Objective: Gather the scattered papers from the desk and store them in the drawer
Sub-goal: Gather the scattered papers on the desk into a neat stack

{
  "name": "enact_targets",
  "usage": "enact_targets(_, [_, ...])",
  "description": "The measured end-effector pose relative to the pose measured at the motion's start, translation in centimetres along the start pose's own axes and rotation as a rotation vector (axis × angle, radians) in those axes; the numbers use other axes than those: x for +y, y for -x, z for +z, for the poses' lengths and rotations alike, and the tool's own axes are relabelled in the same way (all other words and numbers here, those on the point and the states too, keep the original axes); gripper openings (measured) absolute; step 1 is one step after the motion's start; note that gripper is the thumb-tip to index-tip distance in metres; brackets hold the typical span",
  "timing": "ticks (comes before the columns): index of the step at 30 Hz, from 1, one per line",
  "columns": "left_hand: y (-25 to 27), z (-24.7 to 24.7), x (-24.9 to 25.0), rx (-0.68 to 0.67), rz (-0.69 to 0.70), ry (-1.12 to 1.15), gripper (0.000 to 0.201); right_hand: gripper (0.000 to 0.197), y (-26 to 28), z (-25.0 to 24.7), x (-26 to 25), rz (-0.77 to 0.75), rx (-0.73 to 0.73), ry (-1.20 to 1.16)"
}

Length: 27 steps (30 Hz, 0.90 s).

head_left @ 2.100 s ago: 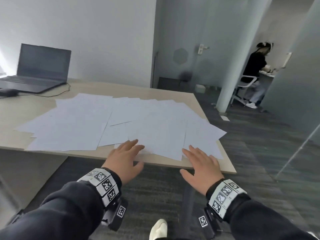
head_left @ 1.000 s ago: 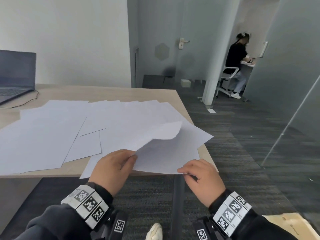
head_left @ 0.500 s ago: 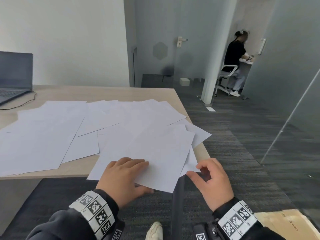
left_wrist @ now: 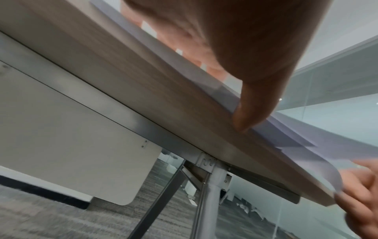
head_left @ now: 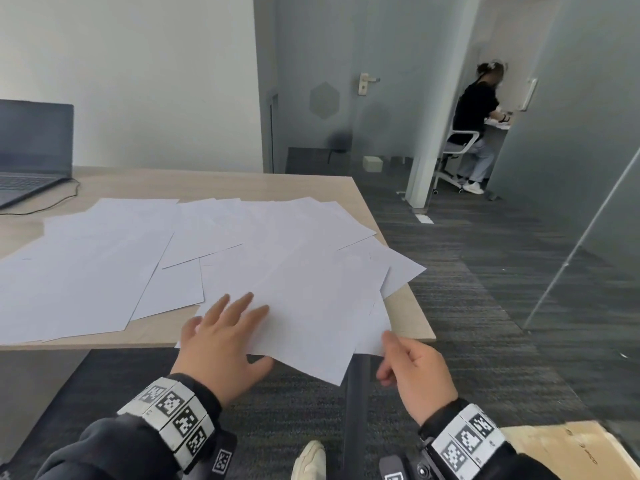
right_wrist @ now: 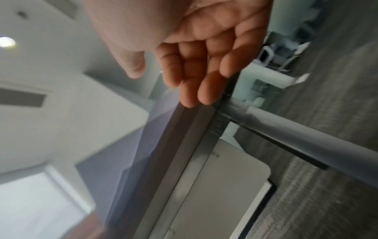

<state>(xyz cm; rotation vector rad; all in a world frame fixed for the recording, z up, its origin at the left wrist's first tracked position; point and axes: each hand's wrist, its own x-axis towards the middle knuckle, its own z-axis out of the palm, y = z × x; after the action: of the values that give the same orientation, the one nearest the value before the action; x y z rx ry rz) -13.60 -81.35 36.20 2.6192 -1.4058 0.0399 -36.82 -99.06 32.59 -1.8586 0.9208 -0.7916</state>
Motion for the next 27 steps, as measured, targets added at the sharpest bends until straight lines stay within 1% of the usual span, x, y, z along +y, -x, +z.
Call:
enact_targets(3, [0.1,0.3,-1.5,0.001,-0.062,-0.027,0.081,0.061,-0.3,-0.4,0.2,0.213,0.011,-0.024])
enact_targets(5, [0.3,0.4,-1.8,0.014,-0.070,-0.029,0.080,0.057,-0.4,-0.4,0.1,0.356,-0.031,-0.074])
enact_targets(7, [0.3,0.7,-1.8,0.034,-0.044,-0.036,0.078,0.054,-0.5,0.0,-0.3,0.440,-0.084,-0.173])
enact_targets(9, [0.4,0.9,-1.5,0.062,-0.002,-0.032,0.074,0.047,-0.5,0.6,-0.8,0.429,-0.127,-0.250])
enact_targets(11, [0.6,1.2,-1.0,0.082,0.034,-0.037,0.070,0.039,-0.3,1.3,-1.4,0.392,-0.181,-0.272])
enact_targets(13, [0.7,1.5,-0.6,0.102,0.062,-0.028,0.064,0.039,0.1,2.0,-2.1,0.363,-0.266,-0.280])
enact_targets(14, [0.7,1.5,-0.5,0.109,0.072,-0.022,0.062,0.041,0.2,2.2,-2.4,0.363,-0.310,-0.284])
enact_targets(16, [0.5,1.5,-0.8,0.125,0.087,-0.020,0.055,0.051,0.1,2.5,-2.8,0.419,-0.368,-0.303])
enact_targets(19, [0.1,1.3,-1.6,0.160,0.110,-0.024,0.052,0.068,-0.4,2.5,-2.8,0.544,-0.360,-0.347])
enact_targets(21, [0.0,1.1,-1.8,0.166,0.134,-0.010,0.050,0.076,-0.8,2.3,-2.6,0.574,-0.345,-0.362])
enact_targets(23, [0.3,0.9,-1.9,0.184,0.160,0.060,0.038,0.073,-0.9,2.0,-2.5,0.584,-0.355,-0.409])
enact_targets(24, [0.4,0.8,-2.0,0.179,0.171,0.106,0.036,0.068,-0.9,1.9,-2.5,0.587,-0.366,-0.435])
enact_targets(26, [1.0,0.7,-2.4,0.152,0.201,0.177,0.042,0.060,-0.7,1.5,-2.2,0.594,-0.382,-0.493])
enact_targets(27, [1.2,0.8,-2.9,0.143,0.224,0.207,0.042,0.055,-0.7,1.3,-2.2,0.594,-0.381,-0.533])
